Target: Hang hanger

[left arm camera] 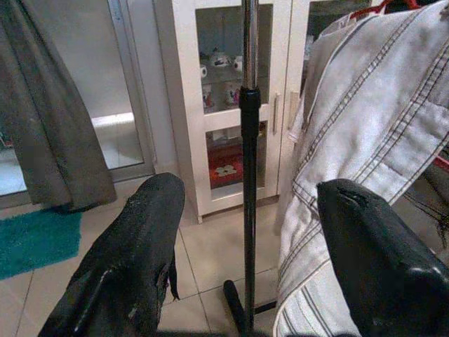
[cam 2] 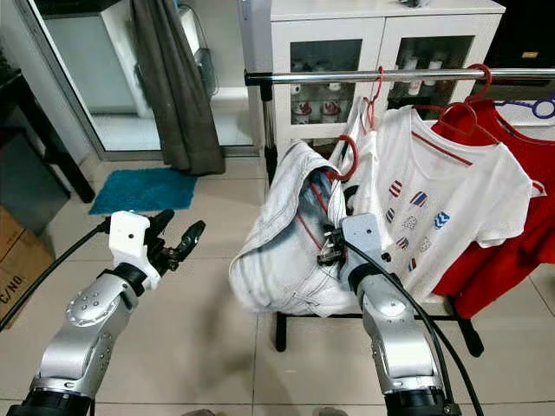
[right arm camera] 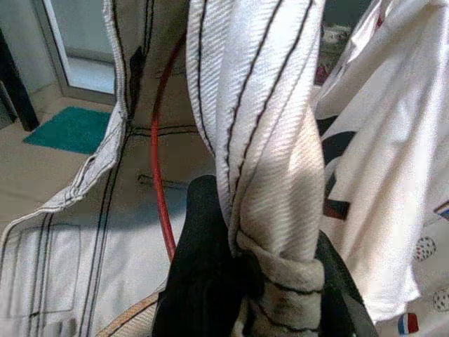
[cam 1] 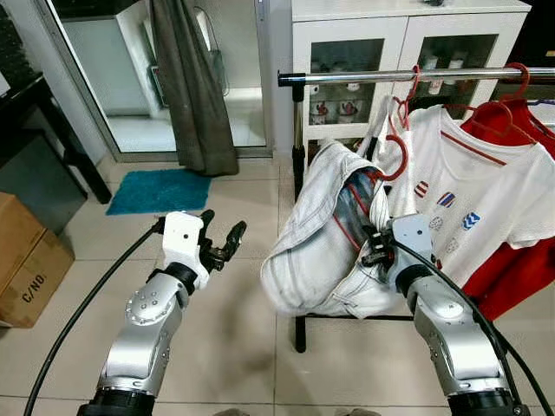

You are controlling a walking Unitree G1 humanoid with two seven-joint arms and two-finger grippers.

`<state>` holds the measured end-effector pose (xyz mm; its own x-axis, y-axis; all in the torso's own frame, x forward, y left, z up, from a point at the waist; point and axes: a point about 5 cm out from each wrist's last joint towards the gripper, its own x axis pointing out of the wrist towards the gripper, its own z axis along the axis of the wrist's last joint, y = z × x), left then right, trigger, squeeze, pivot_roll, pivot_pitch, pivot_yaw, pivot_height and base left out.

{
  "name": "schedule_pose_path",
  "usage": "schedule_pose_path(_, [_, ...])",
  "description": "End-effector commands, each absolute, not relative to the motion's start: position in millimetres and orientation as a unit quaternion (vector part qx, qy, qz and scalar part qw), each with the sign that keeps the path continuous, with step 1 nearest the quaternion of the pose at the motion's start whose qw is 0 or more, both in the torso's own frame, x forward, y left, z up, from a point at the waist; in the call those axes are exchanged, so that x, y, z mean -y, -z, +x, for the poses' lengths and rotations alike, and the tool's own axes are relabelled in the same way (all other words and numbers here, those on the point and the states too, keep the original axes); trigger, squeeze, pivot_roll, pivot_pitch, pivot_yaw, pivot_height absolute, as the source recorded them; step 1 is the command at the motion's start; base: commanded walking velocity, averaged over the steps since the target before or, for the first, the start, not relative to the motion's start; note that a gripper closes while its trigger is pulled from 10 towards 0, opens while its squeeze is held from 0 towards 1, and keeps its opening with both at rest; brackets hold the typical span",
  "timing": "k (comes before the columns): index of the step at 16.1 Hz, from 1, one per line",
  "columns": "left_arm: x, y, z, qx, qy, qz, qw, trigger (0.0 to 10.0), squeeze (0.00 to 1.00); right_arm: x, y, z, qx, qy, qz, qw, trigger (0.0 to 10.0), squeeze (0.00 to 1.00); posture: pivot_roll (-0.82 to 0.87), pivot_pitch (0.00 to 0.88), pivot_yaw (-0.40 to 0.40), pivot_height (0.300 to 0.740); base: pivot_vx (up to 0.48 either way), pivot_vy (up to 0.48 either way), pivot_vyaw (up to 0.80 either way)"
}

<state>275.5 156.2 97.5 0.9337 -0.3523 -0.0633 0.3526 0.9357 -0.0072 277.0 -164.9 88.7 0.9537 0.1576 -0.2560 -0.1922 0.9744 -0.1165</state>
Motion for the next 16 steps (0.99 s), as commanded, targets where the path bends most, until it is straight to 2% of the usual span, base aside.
schedule_pose_path(1, [-159.5,-100.2,278.2,-0.028,0.170,0.006,0.985,10.0,0.00,161.5,-102.2,284.8,-0.098,-0.087,-0.073,0.989,10.0,0.00,-0.05,0.000,0.085,0.740,0.274,0.000,0.00])
schedule_pose_path(2, [-159.5,-100.3,278.3,-0.027,0.170,0.005,0.985,10.0,0.00,161.8,-102.3,285.0,-0.098,-0.087,-0.075,0.988,10.0,0.00,-0.05,0.000,0.085,0.740,0.315,0.000,0.00])
schedule_pose_path(6, [-159.6,-100.3,278.6,-0.026,0.173,0.006,0.985,10.0,0.00,158.9,-101.1,285.7,-0.096,-0.100,-0.086,0.987,10.0,0.00,-0.05,0.000,0.086,0.740,0.392,0.000,-0.80])
schedule_pose_path(12, [-160.5,-100.2,277.9,-0.026,0.177,0.010,0.984,10.0,0.00,143.7,-104.3,284.5,-0.087,-0.169,-0.102,0.976,10.0,0.00,-0.04,0.000,0.086,0.740,0.398,0.000,0.00])
schedule_pose_path(15, [-159.7,-99.7,276.0,-0.026,0.180,0.012,0.983,10.0,0.00,140.1,-106.1,284.5,-0.075,-0.181,-0.115,0.974,10.0,0.00,-0.04,0.000,0.083,0.740,0.390,0.000,0.80])
schedule_pose_path(16, [-159.8,-99.5,275.6,-0.027,0.180,0.013,0.983,10.0,0.00,140.8,-107.8,285.2,-0.068,-0.176,-0.112,0.976,10.0,0.00,-0.04,0.000,0.083,0.740,0.371,0.000,0.00])
